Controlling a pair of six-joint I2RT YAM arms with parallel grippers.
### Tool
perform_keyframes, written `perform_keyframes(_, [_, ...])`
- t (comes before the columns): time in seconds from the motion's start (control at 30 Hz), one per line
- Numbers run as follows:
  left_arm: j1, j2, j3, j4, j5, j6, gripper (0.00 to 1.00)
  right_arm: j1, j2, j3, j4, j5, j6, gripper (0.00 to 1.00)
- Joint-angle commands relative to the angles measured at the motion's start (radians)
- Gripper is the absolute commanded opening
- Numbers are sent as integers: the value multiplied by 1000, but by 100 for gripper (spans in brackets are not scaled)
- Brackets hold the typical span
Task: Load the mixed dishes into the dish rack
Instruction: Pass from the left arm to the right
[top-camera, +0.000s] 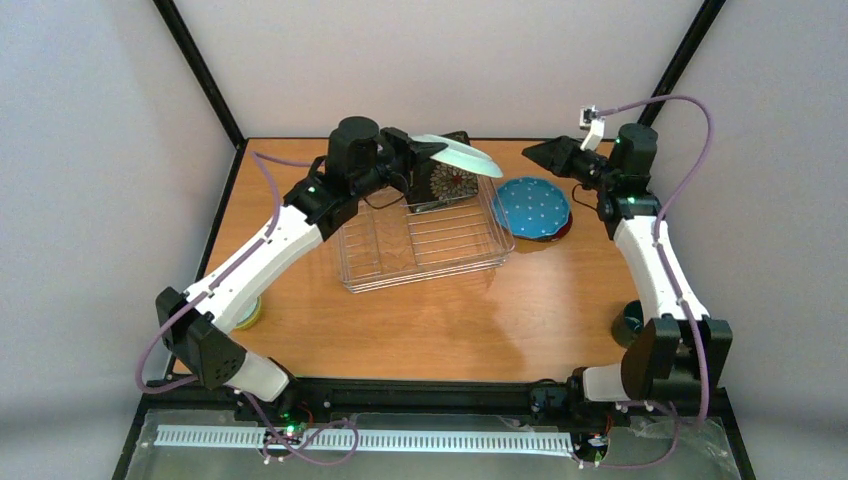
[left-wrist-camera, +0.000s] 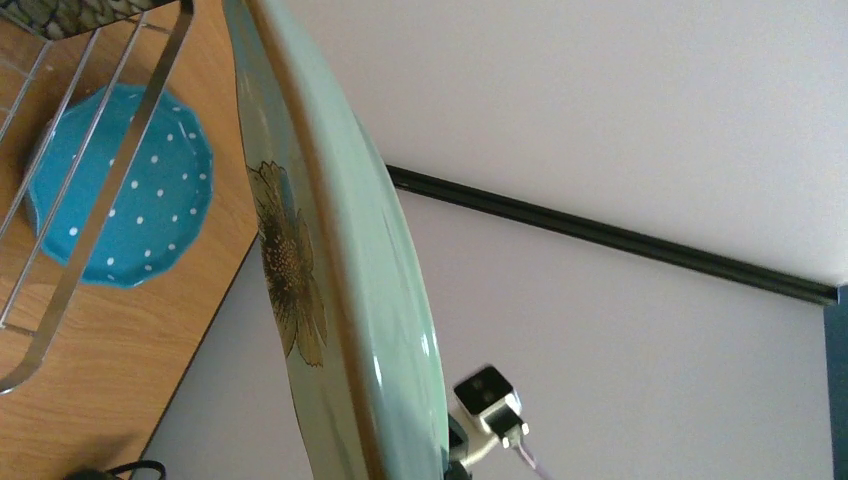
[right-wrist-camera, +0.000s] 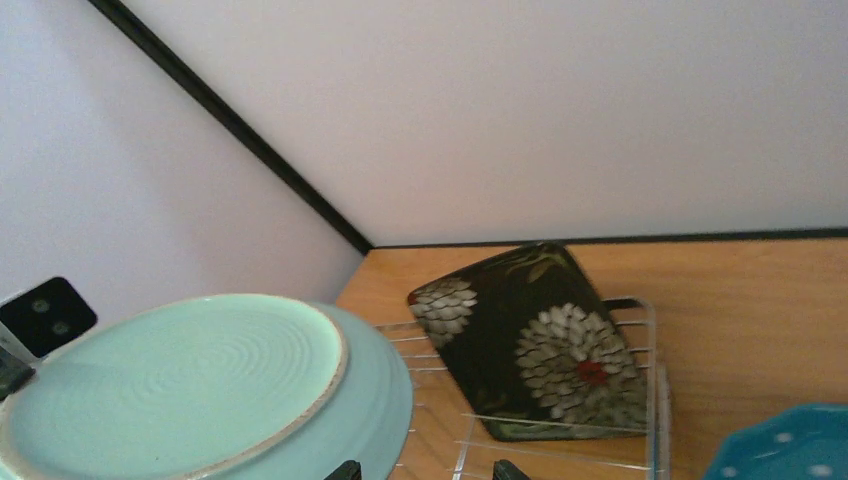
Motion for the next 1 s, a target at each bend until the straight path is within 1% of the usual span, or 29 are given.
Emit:
perform_keyframes(0.0, [30, -56, 8, 101, -9, -127, 0, 3, -74, 11, -98, 151, -225, 75])
perform_keyframes(0.2, [45, -34, 10, 90, -16, -206, 0, 28, -140, 25, -142, 155, -358, 73])
perform_keyframes(0.33, [44, 6, 52, 70, 3, -239, 0, 125, -166, 72, -220, 202, -479, 74])
perform_keyframes(0.5, [45, 30, 98, 40, 4, -247, 0, 235, -179, 143, -326, 263, -617, 75])
perform_keyframes(0.8, [45, 58, 142, 11, 39, -261, 0, 317, -211, 153, -393, 306, -718, 74])
perform_keyframes(0.97, [45, 92, 201, -24, 71, -257, 0, 379, -213, 160, -412, 379, -773, 74])
